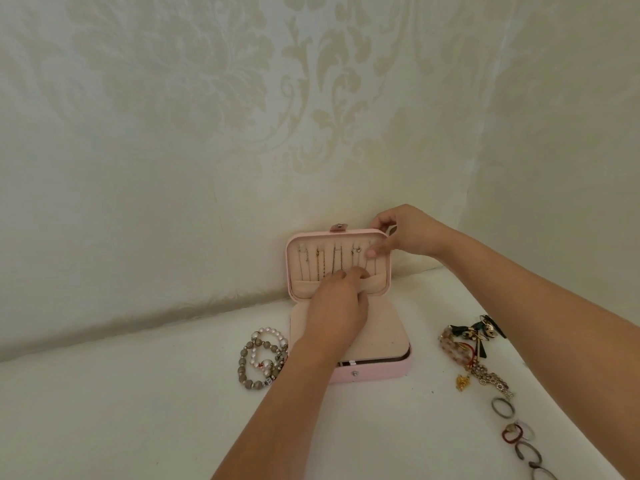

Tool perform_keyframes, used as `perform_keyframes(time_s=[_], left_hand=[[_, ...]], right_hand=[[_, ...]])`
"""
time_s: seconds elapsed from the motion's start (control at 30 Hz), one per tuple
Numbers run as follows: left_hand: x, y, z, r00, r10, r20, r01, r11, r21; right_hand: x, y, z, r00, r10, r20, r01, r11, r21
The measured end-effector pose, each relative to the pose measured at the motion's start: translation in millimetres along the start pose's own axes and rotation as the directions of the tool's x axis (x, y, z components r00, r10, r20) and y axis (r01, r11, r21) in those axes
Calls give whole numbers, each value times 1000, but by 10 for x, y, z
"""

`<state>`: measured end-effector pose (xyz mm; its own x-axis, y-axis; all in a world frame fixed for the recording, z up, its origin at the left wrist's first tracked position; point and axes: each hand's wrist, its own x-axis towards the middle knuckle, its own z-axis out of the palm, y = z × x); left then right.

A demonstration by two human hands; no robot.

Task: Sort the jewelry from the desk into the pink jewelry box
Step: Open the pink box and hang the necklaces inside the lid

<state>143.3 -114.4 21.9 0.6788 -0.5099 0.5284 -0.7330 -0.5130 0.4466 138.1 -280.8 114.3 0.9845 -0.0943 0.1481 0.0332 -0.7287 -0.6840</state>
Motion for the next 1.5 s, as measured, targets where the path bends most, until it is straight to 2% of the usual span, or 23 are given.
perform_keyframes(time_s=[0.23, 0.4, 0.6, 0.67, 0.73, 0.87, 0.97, 1.03, 1.13, 1.27, 1.4, 1.5], left_hand=[[2, -11, 4, 999, -31, 7, 31, 1000, -4], [12, -16, 8, 999, -39, 9, 39, 999, -15], [13, -25, -1, 1000, -28, 2, 28, 999, -41], [21, -15, -52, 998, -30, -61, 23, 993, -115], [30, -21, -145, 979, -58, -195, 23, 984, -177], [32, -156, -336, 863, -150, -483, 34, 970, -240], [3, -286, -421, 801, -262, -539, 101, 945, -310], [-22, -329, -468, 781, -392, -486, 206, 896, -393], [-49, -379, -488, 792, -532, -299, 368, 807, -461], [-57, -390, -445, 848, -521, -97, 428, 781, -454], [-49, -388, -463, 871, -484, -78, 410, 806, -426], [-31, -360, -506, 864, -502, -38, 432, 777, -458]], right_hand=[[-48, 103, 102, 1000, -16, -1, 16, 999, -40], [-92, 116, 186, 996, -10, -93, 17, 997, 79], [-127, 121, 286, 989, 8, -146, -4, 1000, 28], [-172, 138, 322, 978, -4, -207, 11, 999, 33], [-265, 157, 382, 959, 6, -283, 22, 995, 95], [-453, 210, 522, 940, 74, -332, -8, 981, 196], [-515, 191, 573, 938, 97, -333, -34, 981, 191], [-523, 149, 582, 939, 109, -327, -49, 981, 186], [-497, 113, 617, 939, 130, -318, -103, 990, 100], [-482, 127, 659, 934, 145, -325, -153, 988, 1], [-550, 116, 613, 948, 112, -298, -117, 993, 3], [-726, 61, 538, 965, 115, -236, -122, 993, -12]])
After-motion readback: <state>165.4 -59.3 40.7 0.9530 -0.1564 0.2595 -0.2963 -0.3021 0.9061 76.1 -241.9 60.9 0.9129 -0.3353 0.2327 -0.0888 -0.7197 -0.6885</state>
